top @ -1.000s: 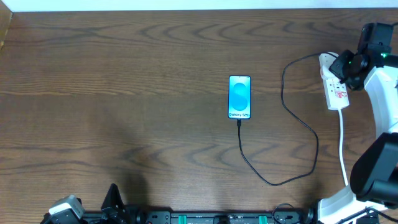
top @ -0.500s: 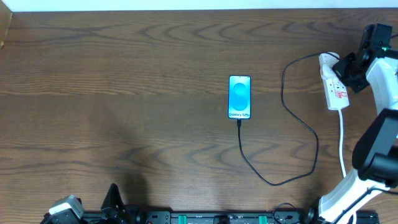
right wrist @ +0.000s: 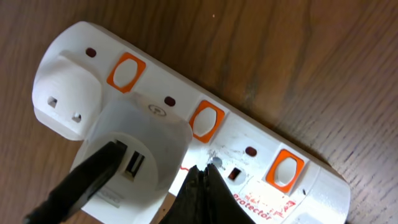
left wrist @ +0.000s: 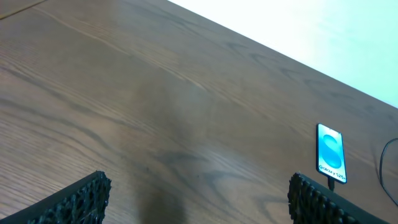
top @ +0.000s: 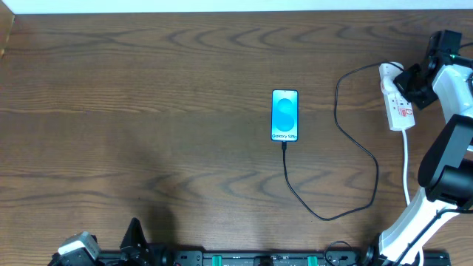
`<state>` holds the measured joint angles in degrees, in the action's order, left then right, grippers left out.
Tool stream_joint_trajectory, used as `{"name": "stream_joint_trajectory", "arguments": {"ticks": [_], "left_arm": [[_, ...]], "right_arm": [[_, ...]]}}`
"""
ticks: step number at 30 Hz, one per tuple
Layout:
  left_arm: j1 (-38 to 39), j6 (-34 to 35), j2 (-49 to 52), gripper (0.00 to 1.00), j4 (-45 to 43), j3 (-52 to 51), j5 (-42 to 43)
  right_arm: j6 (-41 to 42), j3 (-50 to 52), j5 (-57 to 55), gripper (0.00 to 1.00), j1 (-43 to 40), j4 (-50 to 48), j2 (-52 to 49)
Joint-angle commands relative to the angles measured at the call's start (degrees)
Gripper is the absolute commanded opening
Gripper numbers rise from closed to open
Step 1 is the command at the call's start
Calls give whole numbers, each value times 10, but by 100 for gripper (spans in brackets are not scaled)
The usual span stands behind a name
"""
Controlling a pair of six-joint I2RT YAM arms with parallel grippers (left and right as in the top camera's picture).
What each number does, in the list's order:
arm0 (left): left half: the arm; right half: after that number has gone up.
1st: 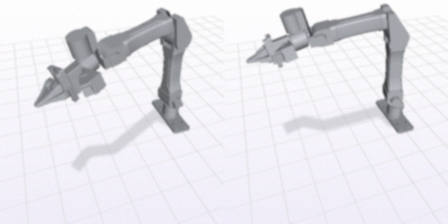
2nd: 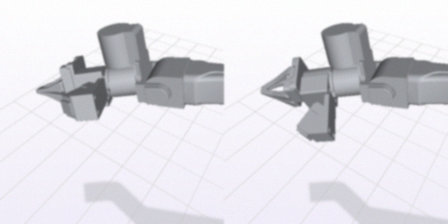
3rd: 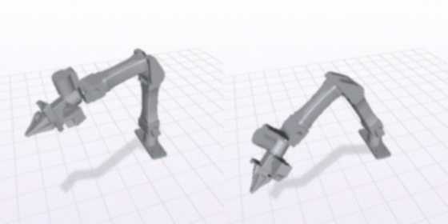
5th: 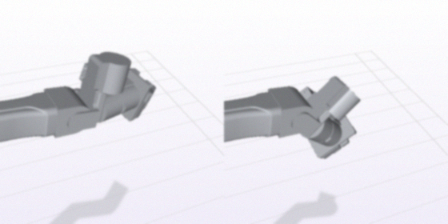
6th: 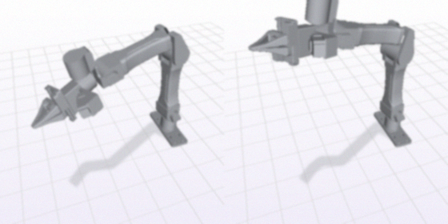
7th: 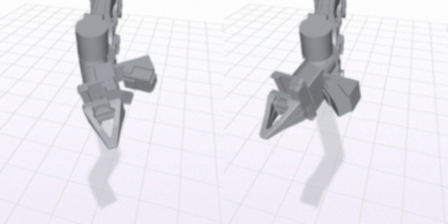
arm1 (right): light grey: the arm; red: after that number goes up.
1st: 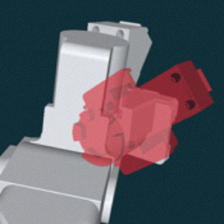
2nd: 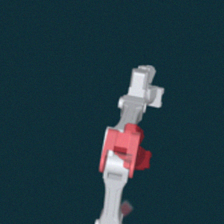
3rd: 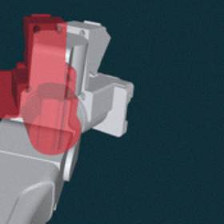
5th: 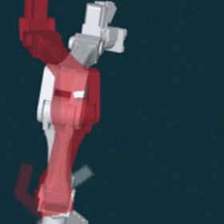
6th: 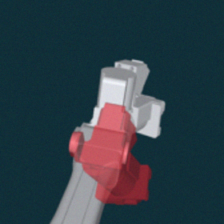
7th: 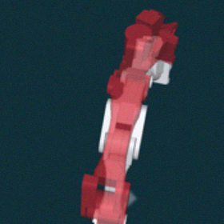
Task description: Plug charger to phone and switch on socket
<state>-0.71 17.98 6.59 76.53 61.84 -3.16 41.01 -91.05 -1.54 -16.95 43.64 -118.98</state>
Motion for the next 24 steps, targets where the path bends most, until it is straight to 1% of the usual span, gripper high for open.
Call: {"name": "stream_joint_trajectory", "arguments": {"ticks": [1,24], "left_arm": [[-3,-1,-5,91,0,-1,-3],[-3,-2,-5,91,0,-1,-3]], "right_arm": [[7,-12,-14,1,-3,-11,0],[5,-12,-20,1,-3,-41,-22]]}}
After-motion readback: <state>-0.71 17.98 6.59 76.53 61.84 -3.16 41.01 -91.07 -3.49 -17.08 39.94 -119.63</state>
